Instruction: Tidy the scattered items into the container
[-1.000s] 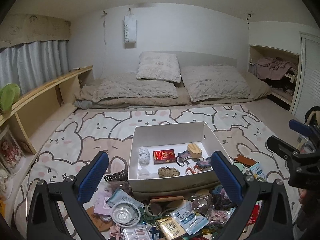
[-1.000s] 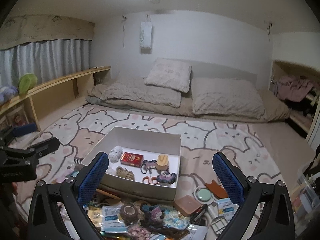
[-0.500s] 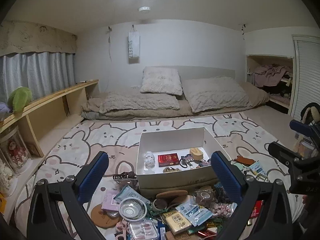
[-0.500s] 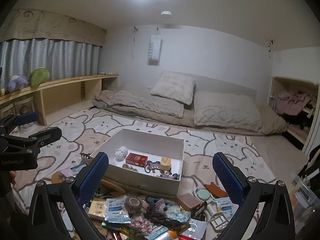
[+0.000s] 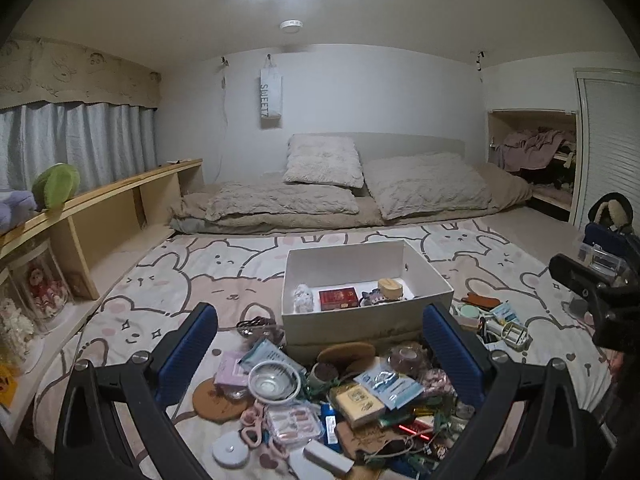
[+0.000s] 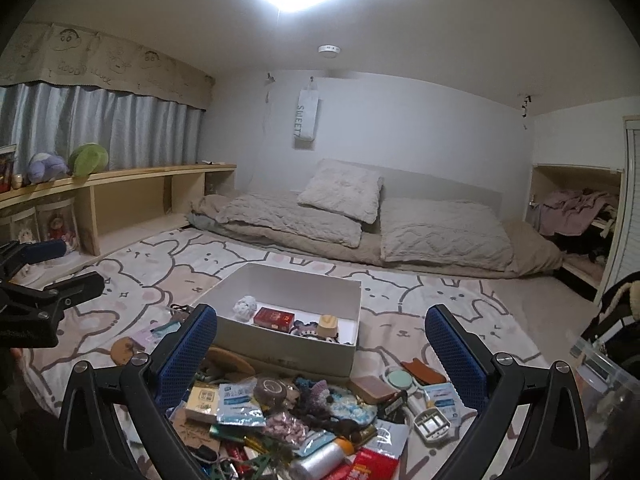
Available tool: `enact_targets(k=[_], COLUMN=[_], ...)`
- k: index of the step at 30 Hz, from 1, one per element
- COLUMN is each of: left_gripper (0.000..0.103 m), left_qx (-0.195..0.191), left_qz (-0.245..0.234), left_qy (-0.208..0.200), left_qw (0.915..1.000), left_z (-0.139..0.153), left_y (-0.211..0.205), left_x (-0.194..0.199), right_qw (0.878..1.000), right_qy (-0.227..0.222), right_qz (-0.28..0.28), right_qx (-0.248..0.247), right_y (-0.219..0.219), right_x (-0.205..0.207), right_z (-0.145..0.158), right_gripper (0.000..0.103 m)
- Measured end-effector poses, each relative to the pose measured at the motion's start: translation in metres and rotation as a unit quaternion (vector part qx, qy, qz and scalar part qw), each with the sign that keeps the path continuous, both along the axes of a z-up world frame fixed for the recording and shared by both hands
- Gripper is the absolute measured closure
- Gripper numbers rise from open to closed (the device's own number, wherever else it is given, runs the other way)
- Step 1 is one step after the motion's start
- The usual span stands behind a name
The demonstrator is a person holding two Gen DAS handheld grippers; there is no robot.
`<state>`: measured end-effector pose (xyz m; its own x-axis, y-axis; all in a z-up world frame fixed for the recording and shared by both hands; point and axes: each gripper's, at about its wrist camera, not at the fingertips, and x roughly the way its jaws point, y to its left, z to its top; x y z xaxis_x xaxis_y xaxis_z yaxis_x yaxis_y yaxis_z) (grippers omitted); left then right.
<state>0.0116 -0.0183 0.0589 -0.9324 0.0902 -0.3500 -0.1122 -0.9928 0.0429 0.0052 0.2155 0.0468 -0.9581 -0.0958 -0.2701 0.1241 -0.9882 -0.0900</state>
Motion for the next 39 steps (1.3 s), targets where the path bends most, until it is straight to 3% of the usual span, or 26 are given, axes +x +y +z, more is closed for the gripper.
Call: enact_targets(k=[12,39], left_gripper=[0.000,0.000], left_qx=[0.011,0.014], left_qz=[-0.018,-0.024], left_qy=[-0.001,-0.019], left_qw=[0.9998,0.9995], left_z=[-0.013,-0.026], left_y=[0.000,0.007], left_x=[0.032,0.049], right_qw=[1.000,0.999], right_qy=[-0.017,-0.045], right_qz=[-0.007,-0.011], right_qx=[-0.005,-0.028], right_y=[0.005,0.011], right_x=[0.023,0.044], right_z=[-0.019,-0.028], right_gripper=[0.000,0.000])
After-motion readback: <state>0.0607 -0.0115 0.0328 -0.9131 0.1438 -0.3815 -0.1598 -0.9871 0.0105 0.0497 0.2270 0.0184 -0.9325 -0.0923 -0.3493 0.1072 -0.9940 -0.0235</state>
